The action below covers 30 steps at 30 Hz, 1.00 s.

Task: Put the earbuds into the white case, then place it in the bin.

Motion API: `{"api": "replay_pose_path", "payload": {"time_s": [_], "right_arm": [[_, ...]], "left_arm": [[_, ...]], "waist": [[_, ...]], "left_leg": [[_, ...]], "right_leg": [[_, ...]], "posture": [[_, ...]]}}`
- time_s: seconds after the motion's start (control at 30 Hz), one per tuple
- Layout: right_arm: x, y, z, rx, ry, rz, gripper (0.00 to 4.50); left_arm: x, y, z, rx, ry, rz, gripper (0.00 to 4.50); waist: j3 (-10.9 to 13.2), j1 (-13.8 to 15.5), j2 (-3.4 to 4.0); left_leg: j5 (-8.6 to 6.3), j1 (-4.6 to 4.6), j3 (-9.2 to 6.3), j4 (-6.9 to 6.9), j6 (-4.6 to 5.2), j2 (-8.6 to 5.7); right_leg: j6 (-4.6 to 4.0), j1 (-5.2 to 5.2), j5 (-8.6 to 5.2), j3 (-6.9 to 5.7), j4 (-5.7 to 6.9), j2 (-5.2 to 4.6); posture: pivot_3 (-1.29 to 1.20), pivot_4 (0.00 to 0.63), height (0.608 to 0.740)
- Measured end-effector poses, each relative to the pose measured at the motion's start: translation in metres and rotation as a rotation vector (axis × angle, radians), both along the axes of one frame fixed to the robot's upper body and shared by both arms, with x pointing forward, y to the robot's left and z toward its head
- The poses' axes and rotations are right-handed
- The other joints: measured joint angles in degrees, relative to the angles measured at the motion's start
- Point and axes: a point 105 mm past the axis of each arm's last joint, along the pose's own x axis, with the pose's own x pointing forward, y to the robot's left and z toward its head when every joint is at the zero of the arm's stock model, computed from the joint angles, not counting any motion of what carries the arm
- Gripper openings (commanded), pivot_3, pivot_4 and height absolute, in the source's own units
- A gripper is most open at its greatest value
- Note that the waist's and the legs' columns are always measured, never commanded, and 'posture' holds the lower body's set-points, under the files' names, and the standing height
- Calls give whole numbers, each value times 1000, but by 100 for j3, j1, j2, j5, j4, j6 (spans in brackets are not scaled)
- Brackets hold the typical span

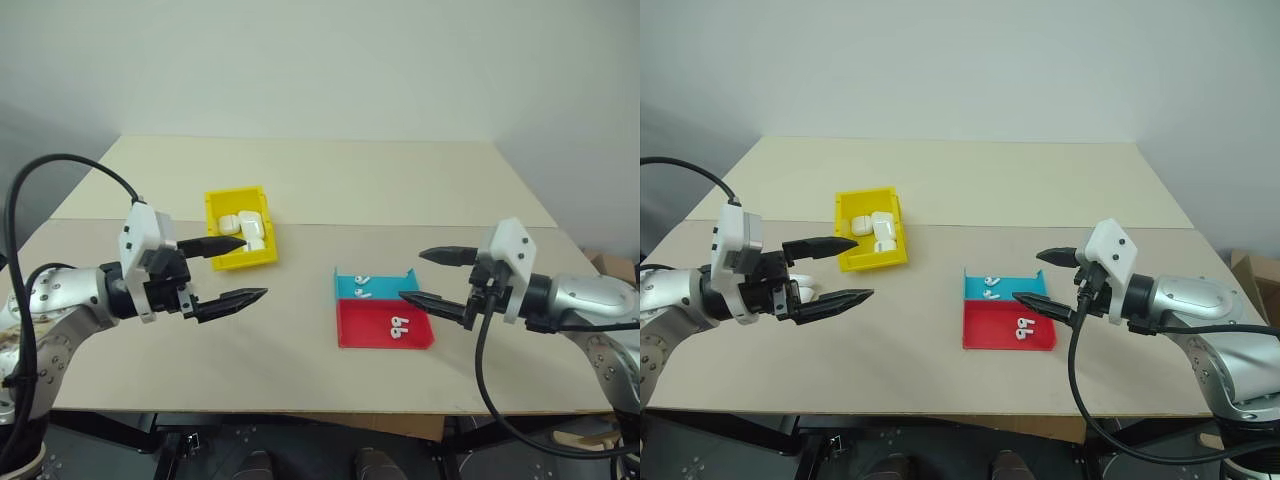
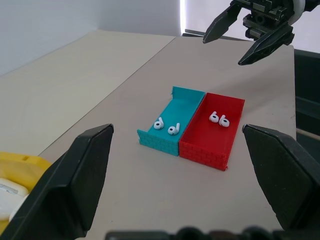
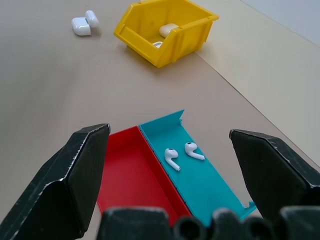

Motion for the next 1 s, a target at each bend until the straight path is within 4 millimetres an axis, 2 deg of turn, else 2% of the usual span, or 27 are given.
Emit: {"api": "replay_pose_path", "payload": {"time_s": [0.2, 0.33, 0.5, 0.63, 0.73, 0.83, 0.93, 1.0], "right_arm": [[0, 0, 0, 2, 0, 1, 4446], [-1, 1, 1, 10, 3, 5, 4446], [0, 2, 3, 9, 2, 1, 4446], [3, 1, 8, 6, -5, -15, 4446], [1, 3, 8, 10, 4, -10, 4446], [0, 3, 7, 8, 13, -10, 4446], [0, 4, 7, 8, 15, -12, 4446], [1, 5, 7, 10, 18, -11, 4446]], "left_arm": [[-2, -1, 5, -26, 10, -32, 4500], [0, 8, 5, 21, 31, 12, 4500], [16, 34, 5, 130, 49, 220, 4500], [24, 57, 6, 262, 150, 402, 4500], [30, 71, -4, 416, 353, 539, 4500], [42, 75, -18, 490, 436, 640, 4500], [65, 70, -25, 496, 566, 754, 4500], [82, 76, -28, 500, 629, 863, 4500]], "waist": [[0, -1, 0], [0, -11, 0], [1, -8, -1], [4, -10, -7], [7, 35, -10], [7, 34, -10], [8, 92, -13], [8, 114, -13]], "left_leg": [[0, 0, 0, 0, 0, 0], [0, 1, 0, 0, 0, 0], [0, 2, -1, 0, 0, 0], [0, -1, -2, -1, 0, 1], [0, -1, -14, -1, 0, -10], [0, -5, -15, -1, 0, -9], [1, -13, -37, 10, 0, -12], [0, -13, -39, 10, 0, -13]], "right_leg": [[0, 0, 0, 0, 0, 0], [1, 0, -1, 0, 1, 0], [7, 0, -4, -1, 0, 0], [17, -3, -11, -2, -1, 1], [36, 3, -22, -9, -1, -2], [40, 0, -24, -9, -1, -1], [38, 2, -22, -24, 4, 3], [32, 2, -20, -25, 2, 3]], "posture": [[0, 150, 740], [0, 150, 740], [0, 150, 740], [0, 150, 740], [0, 150, 740], [0, 150, 740], [0, 150, 740], [0, 150, 740]]}}
